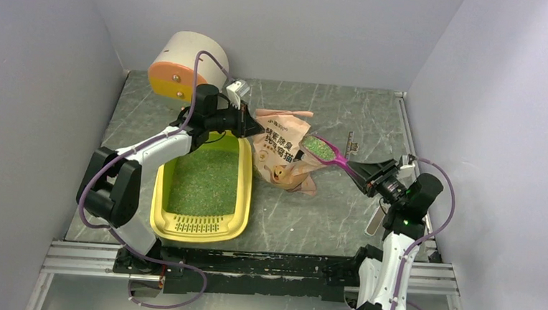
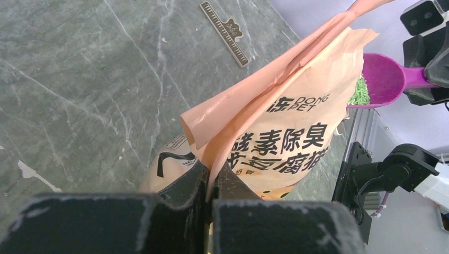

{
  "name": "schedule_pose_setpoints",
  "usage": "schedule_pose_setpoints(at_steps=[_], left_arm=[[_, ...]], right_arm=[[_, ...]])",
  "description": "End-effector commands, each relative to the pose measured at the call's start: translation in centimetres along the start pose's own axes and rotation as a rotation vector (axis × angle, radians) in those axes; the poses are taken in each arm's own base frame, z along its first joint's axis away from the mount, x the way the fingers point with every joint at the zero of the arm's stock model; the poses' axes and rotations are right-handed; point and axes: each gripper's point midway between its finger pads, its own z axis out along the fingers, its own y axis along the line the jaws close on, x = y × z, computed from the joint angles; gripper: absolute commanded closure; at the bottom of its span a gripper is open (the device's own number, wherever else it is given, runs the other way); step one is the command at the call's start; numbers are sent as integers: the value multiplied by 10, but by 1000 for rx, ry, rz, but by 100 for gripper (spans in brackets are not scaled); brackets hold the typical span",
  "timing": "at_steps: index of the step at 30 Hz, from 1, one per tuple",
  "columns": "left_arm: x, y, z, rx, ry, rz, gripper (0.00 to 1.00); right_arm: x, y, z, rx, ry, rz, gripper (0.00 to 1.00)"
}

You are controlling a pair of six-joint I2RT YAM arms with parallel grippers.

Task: Fill the litter box with clean litter
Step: 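Scoop the cat litter from the cat litter bag.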

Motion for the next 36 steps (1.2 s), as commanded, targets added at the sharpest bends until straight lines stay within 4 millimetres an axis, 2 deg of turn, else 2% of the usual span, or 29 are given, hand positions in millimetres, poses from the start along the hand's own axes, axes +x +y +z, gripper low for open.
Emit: schedule_pose_setpoints(at_steps=[1,24,36], left_arm=[[-10,13,-4,-38,-42,15,95],[-16,18,-1,-67,-38,-5,95],[-20,23,2,-75,-50,-6,95]], right_arm=[[-4,23,-2,-57,-6,-65,100],[8,42,-6,-88,51,-72,100],[11,41,-6,-83,63,-81,100]])
